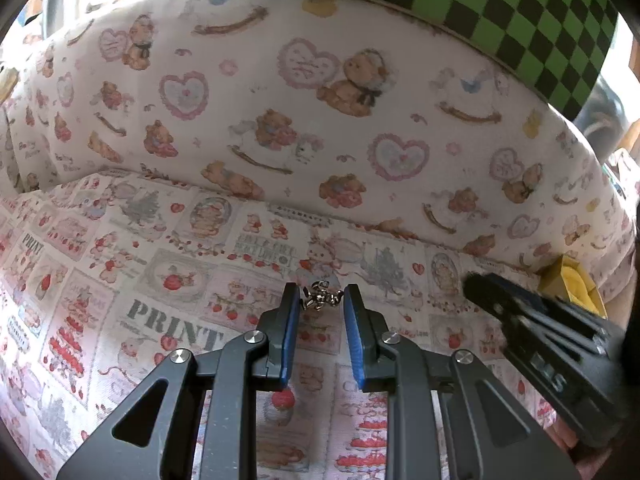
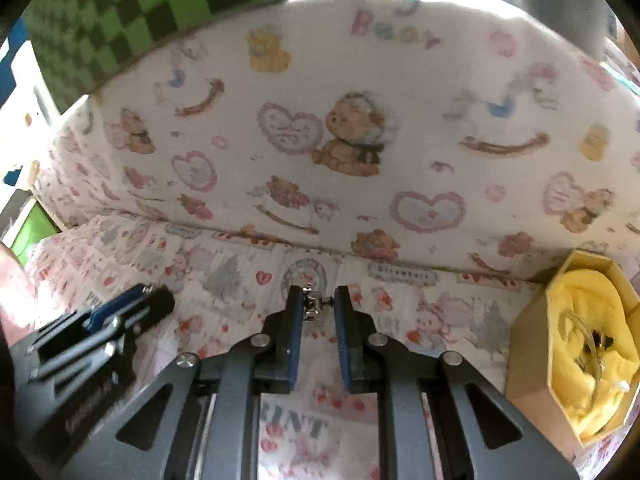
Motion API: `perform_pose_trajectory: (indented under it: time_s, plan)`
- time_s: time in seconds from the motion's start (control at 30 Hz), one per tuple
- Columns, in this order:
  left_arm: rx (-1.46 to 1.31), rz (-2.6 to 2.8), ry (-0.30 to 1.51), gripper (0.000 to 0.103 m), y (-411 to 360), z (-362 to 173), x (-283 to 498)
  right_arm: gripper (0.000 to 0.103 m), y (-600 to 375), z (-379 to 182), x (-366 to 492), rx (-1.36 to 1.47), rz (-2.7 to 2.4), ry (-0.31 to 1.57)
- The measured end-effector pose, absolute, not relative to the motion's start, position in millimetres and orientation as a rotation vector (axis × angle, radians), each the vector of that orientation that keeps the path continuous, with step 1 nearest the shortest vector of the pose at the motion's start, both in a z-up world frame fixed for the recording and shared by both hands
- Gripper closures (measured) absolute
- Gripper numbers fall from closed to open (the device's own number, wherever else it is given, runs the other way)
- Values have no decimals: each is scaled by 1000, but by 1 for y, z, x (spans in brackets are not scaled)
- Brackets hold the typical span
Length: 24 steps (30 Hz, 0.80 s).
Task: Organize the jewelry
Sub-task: 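Lift the brooch with the left tool while the right tool grasps a small silver piece, then carry both items over the gold box and open both tools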
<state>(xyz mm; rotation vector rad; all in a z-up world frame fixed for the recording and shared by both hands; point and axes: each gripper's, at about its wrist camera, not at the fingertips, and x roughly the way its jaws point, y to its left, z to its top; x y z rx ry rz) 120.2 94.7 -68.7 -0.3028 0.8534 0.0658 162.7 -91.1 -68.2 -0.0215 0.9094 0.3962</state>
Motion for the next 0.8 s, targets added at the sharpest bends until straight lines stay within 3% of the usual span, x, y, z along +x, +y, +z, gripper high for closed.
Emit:
perform_pose_trajectory:
  time_s: [0.17, 0.43, 0.8]
  plan:
    - [-291, 45, 816, 82, 91, -65, 114, 88, -113, -57, 133, -43, 433, 829]
    - [-153, -33, 564, 82, 61, -26, 73, 89, -179, -22, 66, -56, 441, 488]
    - [-31, -159, 452, 82, -9, 11, 62, 89, -265, -19, 75, 81, 294, 440]
